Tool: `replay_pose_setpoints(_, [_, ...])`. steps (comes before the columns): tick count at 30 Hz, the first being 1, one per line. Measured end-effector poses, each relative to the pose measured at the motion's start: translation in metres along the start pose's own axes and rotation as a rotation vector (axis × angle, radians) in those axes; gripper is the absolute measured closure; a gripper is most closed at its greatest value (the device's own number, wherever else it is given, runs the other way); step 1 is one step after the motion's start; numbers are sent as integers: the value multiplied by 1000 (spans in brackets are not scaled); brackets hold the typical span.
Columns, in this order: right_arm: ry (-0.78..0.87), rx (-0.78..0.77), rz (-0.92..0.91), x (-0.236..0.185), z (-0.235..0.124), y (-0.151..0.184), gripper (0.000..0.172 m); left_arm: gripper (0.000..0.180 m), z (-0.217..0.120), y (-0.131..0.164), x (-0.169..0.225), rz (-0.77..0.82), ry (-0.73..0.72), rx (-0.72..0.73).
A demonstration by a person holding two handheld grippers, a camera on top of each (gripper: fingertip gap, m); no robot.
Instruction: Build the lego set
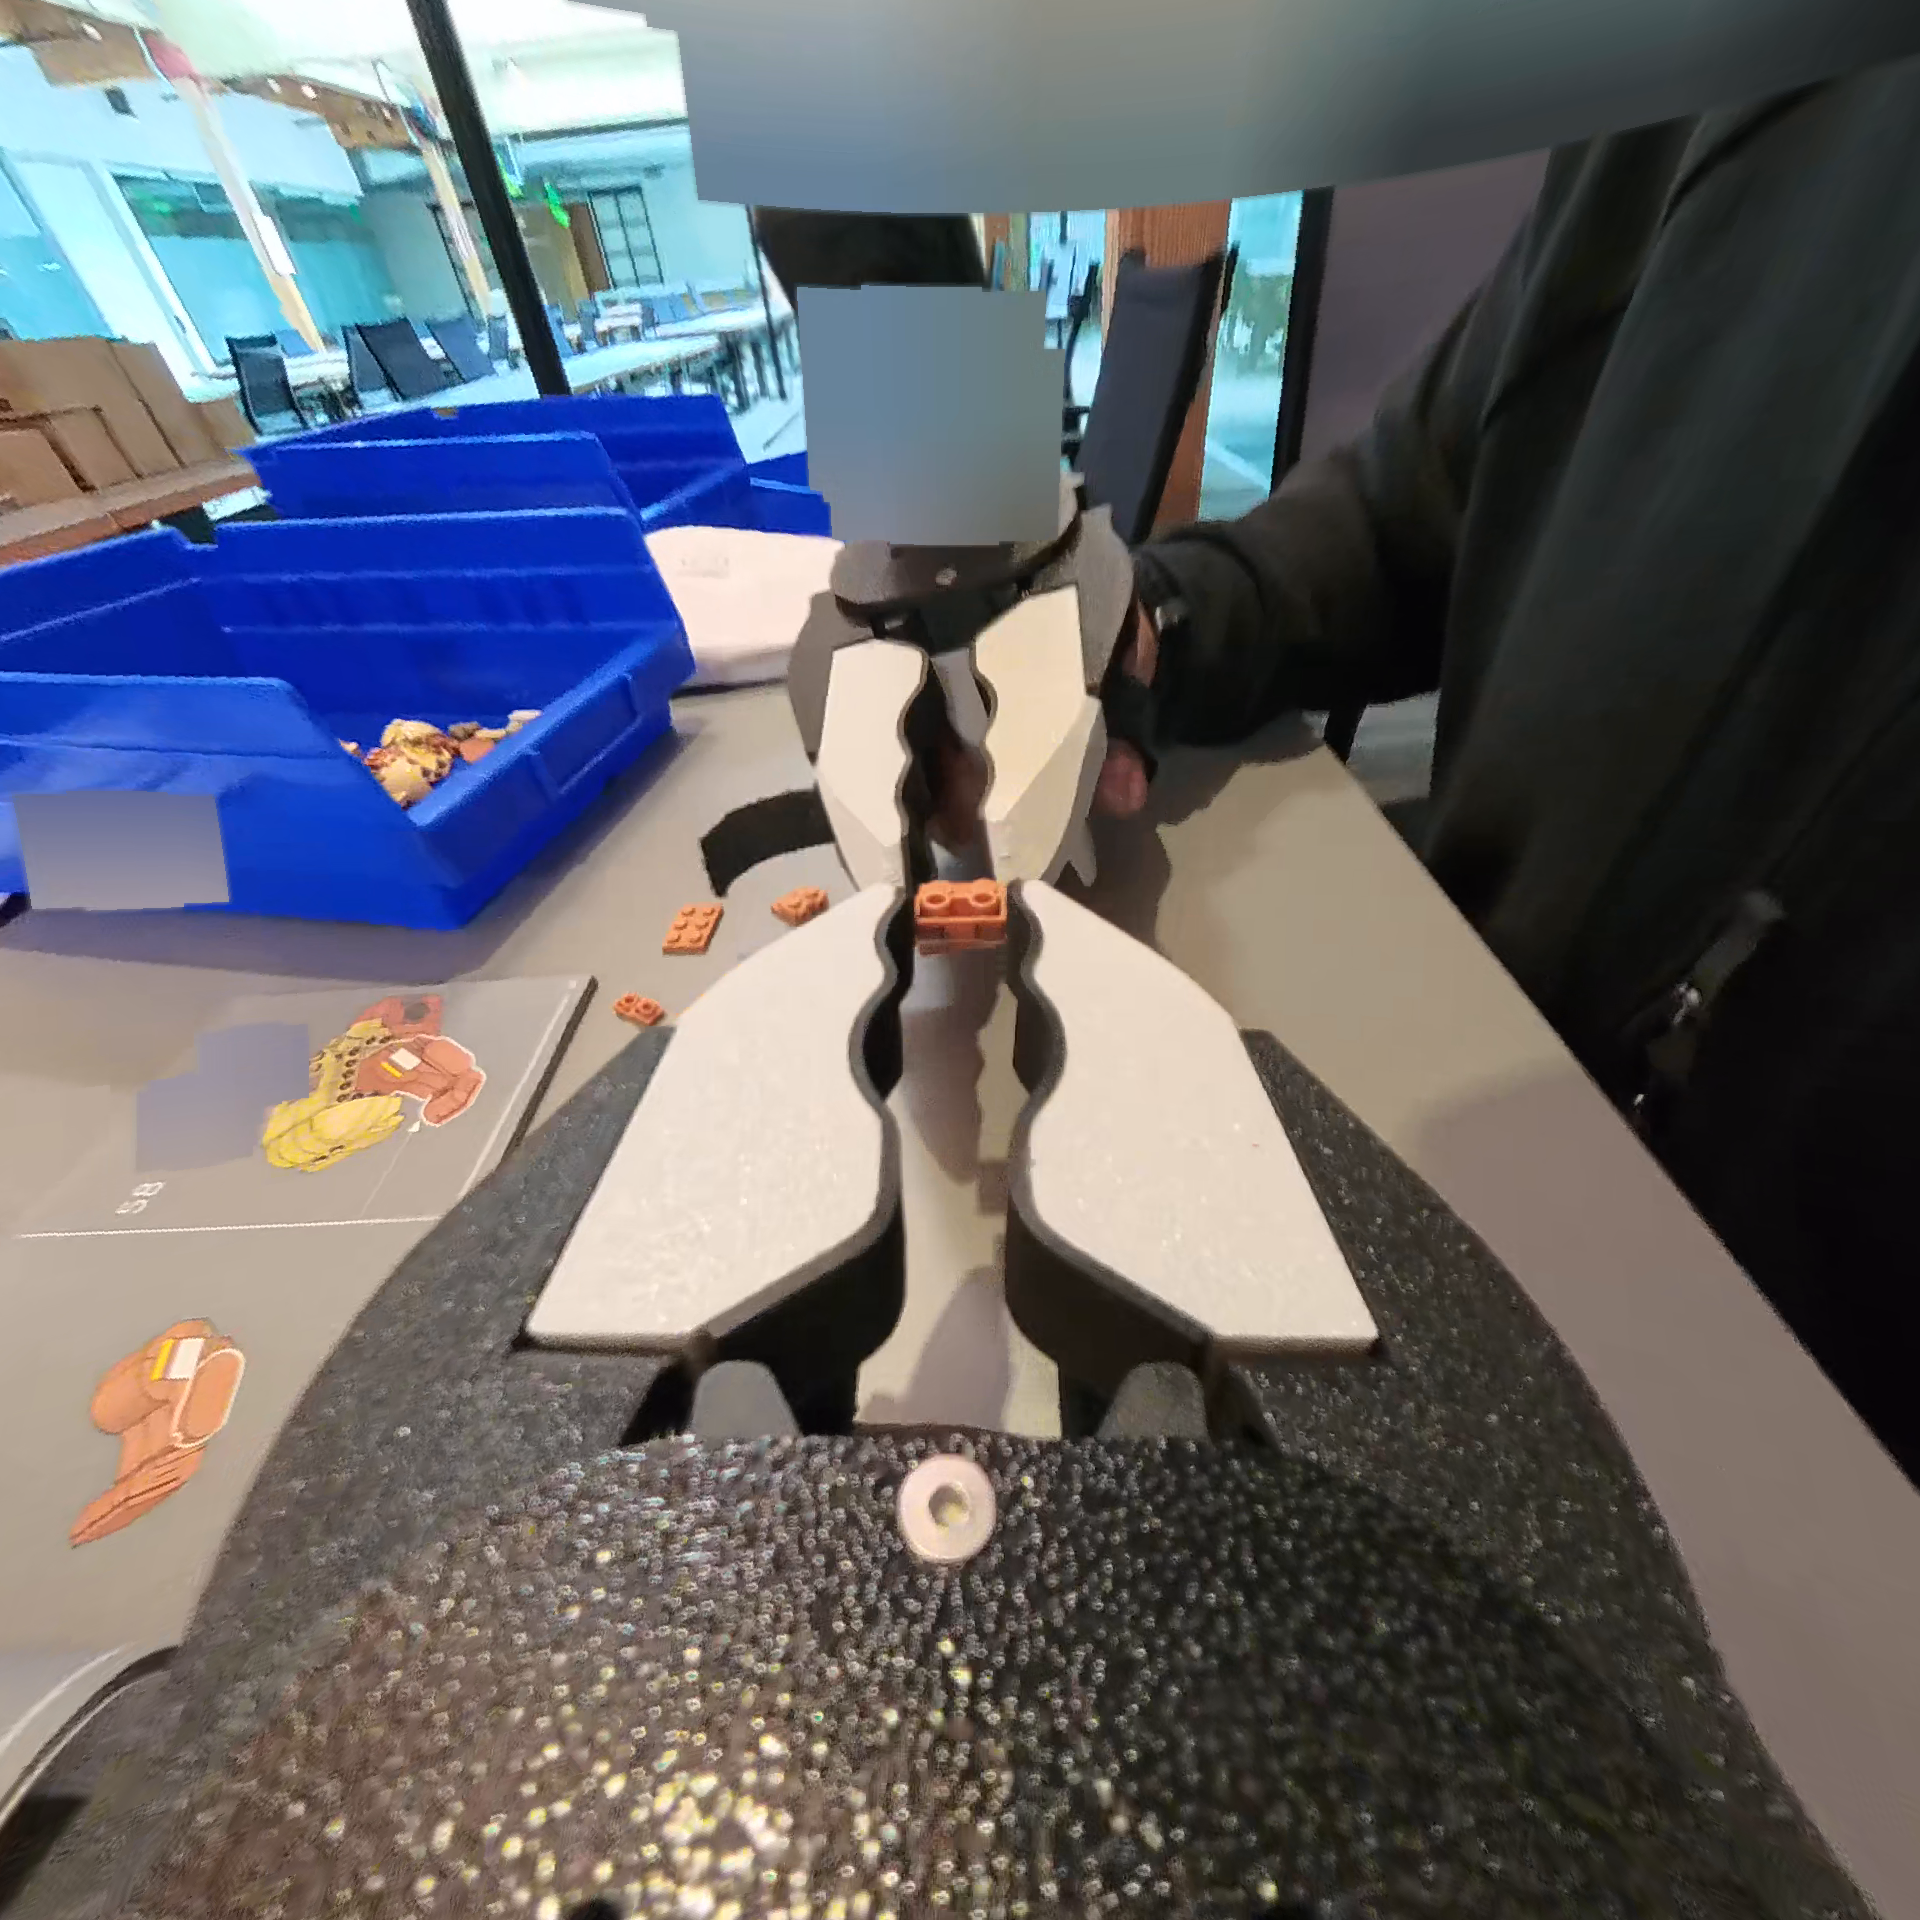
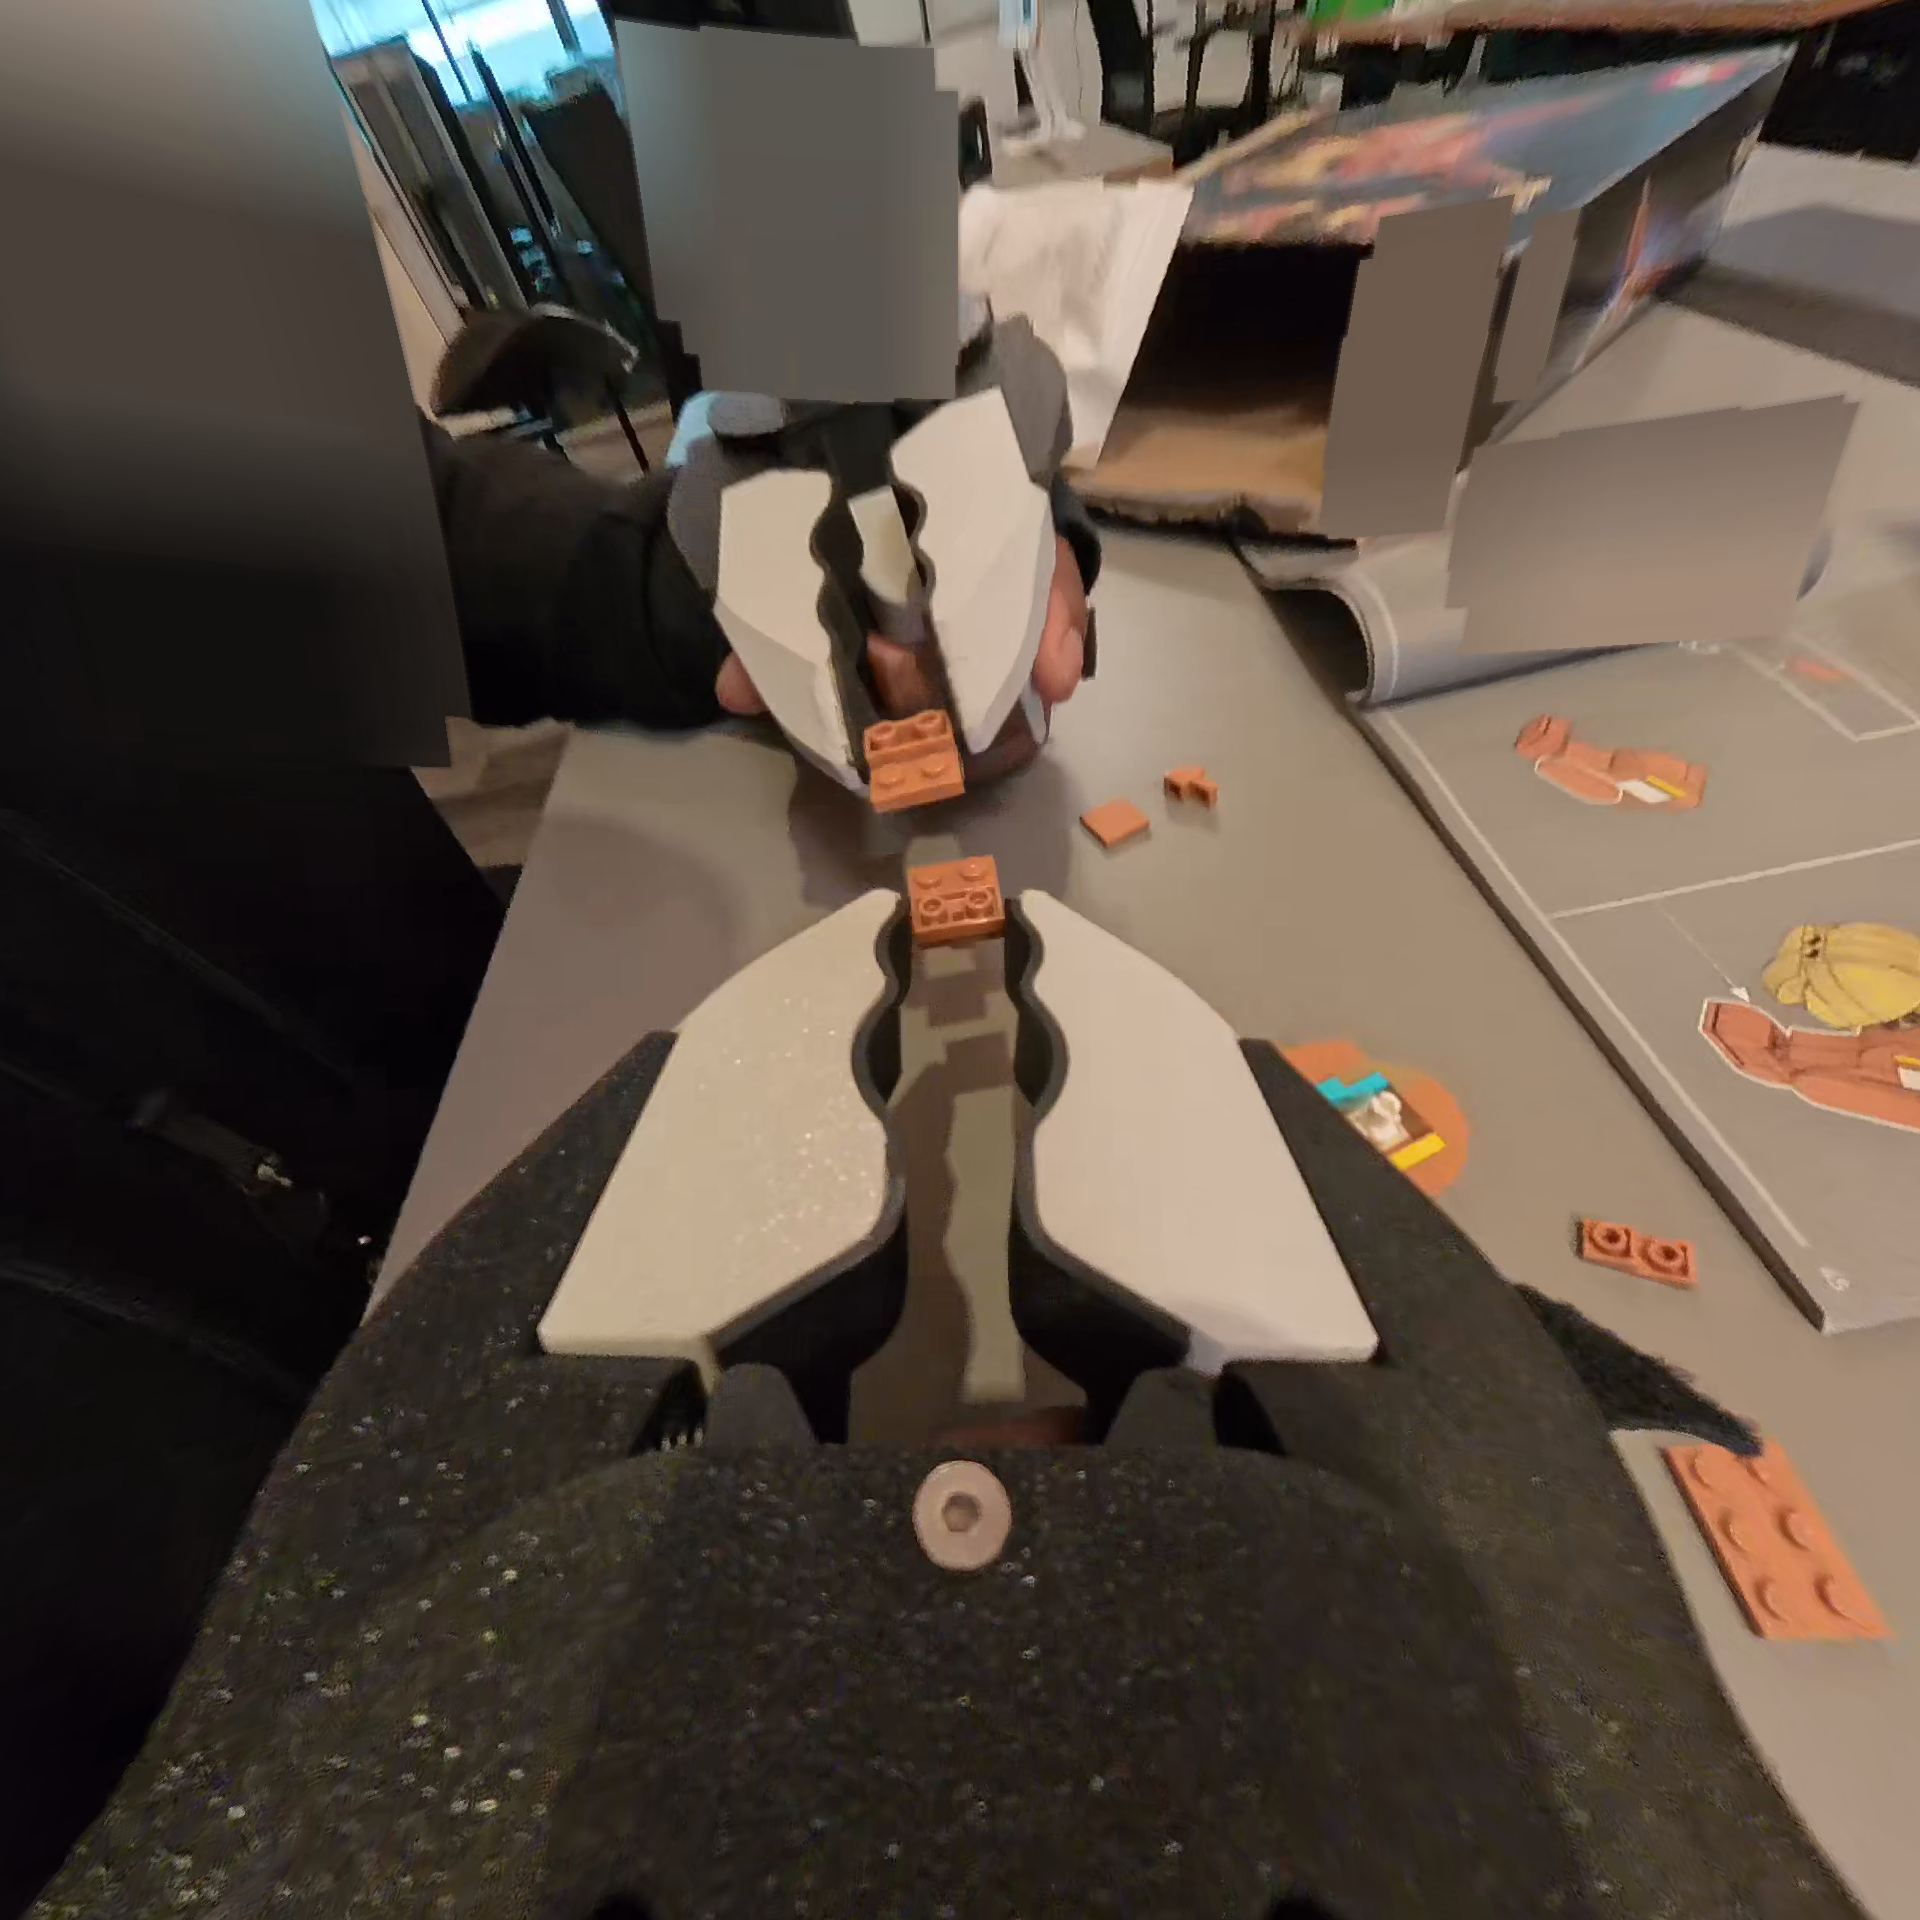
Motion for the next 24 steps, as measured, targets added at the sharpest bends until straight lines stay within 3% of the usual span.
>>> replay_pose_setpoints(5, [4,56,-32,-2,2,-9,155,165,2,-6,-3,-39,-20,55])
replay_pose_setpoints(24, [16,147,11,-2,3,-22,155,164,6,-3,-6,-108,-36,42])
Point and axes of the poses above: each gripper's, where its closed fingertips meet, z out along the fingers, y out of its underside, x = y × z across the jaws, the point moved 1 cm from there along -z, back along the fingers, and after that the axes turned 15 degrees about x, right-handed, at the moved point
